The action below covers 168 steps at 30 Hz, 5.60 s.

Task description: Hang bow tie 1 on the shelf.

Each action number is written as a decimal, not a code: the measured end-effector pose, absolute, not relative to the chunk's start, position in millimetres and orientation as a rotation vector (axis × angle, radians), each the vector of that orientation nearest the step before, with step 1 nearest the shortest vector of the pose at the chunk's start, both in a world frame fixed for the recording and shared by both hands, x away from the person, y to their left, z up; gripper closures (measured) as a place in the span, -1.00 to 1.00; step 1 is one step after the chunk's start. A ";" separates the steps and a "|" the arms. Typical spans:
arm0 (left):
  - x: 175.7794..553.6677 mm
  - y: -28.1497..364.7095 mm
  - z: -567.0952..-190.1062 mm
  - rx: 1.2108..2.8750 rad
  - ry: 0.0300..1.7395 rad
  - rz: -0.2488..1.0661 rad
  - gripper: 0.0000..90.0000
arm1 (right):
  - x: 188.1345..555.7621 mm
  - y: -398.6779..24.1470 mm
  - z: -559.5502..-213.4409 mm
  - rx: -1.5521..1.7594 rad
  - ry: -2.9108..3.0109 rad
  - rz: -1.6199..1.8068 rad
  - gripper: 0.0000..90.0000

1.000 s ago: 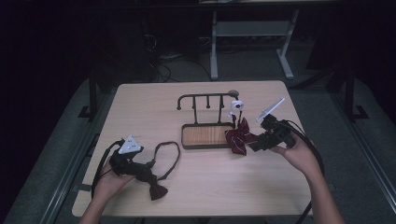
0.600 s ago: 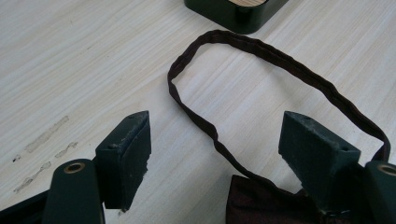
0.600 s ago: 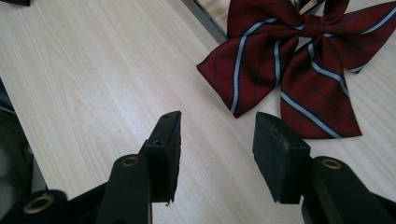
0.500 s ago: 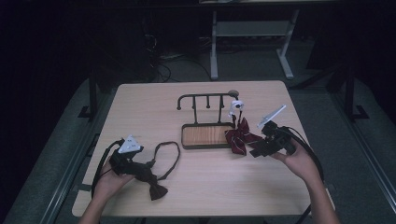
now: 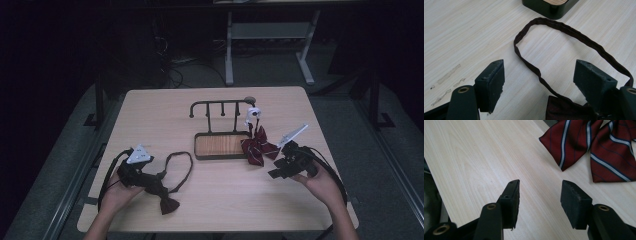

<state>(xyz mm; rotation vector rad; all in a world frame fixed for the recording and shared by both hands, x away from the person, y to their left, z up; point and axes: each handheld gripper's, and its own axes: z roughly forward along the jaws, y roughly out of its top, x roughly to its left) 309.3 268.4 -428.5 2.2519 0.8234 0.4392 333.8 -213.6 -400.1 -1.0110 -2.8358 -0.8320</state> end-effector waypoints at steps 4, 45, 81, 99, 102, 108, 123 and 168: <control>309.7 268.3 -428.4 2.255 0.819 0.440 -0.44 | 329.8 -214.3 -403.8 -1.012 -2.832 -0.834 0.07; 336.6 242.8 -414.5 2.425 0.795 0.383 -0.15 | 303.2 -221.4 -427.3 -1.005 -2.823 -0.910 -0.16; 401.4 219.6 -427.4 2.603 0.861 0.259 0.59 | 299.9 -222.2 -423.5 -0.983 -2.838 -0.952 -0.19; 406.1 216.4 -438.7 2.655 0.859 0.236 0.97 | 295.9 -218.7 -419.0 -0.960 -2.871 -0.968 -0.18; 406.0 216.4 -438.9 2.654 0.865 0.234 0.99 | 295.9 -218.0 -419.5 -0.955 -2.871 -0.970 -0.18; 403.8 218.0 -435.8 2.653 0.858 0.226 1.00 | 295.9 -217.1 -420.1 -0.950 -2.873 -0.967 -0.18; 389.5 221.0 -408.5 2.648 0.783 0.171 0.99 | 296.7 -219.0 -421.4 -0.962 -2.877 -0.962 -0.21; 370.8 223.3 -342.5 2.614 0.620 0.096 1.00 | 297.8 -221.1 -422.6 -0.994 -2.860 -0.968 -0.23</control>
